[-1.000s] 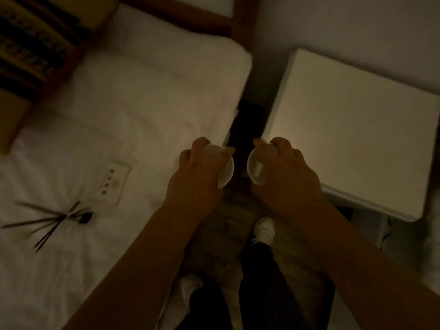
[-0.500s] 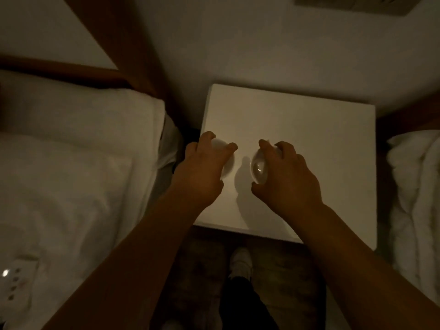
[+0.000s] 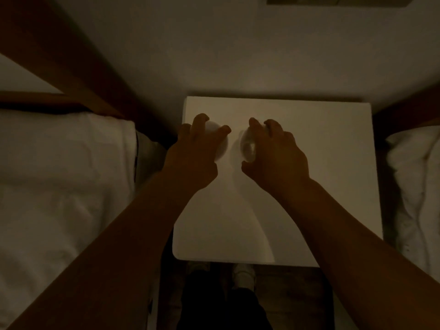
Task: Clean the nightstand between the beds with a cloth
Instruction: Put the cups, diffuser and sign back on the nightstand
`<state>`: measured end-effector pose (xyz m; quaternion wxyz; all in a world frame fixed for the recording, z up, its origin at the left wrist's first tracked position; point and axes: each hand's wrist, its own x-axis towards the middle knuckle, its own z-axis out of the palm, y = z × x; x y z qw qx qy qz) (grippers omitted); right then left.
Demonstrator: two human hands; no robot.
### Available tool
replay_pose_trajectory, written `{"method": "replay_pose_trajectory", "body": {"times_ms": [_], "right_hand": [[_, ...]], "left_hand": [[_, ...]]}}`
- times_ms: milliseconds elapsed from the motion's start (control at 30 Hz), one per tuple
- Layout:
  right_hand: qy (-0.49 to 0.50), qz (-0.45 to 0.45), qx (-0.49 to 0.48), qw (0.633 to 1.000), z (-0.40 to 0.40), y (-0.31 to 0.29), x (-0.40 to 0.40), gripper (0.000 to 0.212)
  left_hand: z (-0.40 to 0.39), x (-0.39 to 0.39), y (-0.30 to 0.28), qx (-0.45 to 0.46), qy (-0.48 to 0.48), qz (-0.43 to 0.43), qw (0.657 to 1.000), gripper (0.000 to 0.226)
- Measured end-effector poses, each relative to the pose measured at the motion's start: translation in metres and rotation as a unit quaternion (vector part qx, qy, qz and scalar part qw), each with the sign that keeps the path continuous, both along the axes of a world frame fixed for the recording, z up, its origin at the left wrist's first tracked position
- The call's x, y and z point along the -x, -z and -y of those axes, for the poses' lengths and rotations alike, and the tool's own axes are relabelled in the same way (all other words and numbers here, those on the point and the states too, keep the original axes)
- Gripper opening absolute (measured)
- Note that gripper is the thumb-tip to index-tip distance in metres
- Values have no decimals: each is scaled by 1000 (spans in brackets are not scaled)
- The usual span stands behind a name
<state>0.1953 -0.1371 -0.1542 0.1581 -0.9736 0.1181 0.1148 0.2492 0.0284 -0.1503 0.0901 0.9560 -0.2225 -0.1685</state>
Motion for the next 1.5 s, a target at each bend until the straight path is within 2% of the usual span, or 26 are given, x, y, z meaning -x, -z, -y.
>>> {"method": "replay_pose_trajectory", "body": {"times_ms": [433, 667, 1233, 1333, 1400, 1500], "right_hand": [[24, 21, 19, 999, 0, 15, -30, 93], [25, 33, 25, 999, 4, 18, -58, 94], [15, 28, 35, 999, 6, 18, -67, 94], [7, 28, 44, 999, 8, 17, -64, 92], [3, 19, 44, 999, 10, 15, -65, 94], [-13, -13, 39, 999, 11, 13, -59, 113]], "left_hand": [[8, -34, -3, 8, 38, -40, 998, 75], [14, -51, 6, -1, 38, 1, 999, 74], [16, -56, 10, -2, 34, 5, 999, 78], [15, -54, 12, -8, 44, 4, 999, 84], [13, -52, 13, -36, 48, 19, 998, 96], [5, -43, 15, -22, 38, 53, 998, 105]]}}
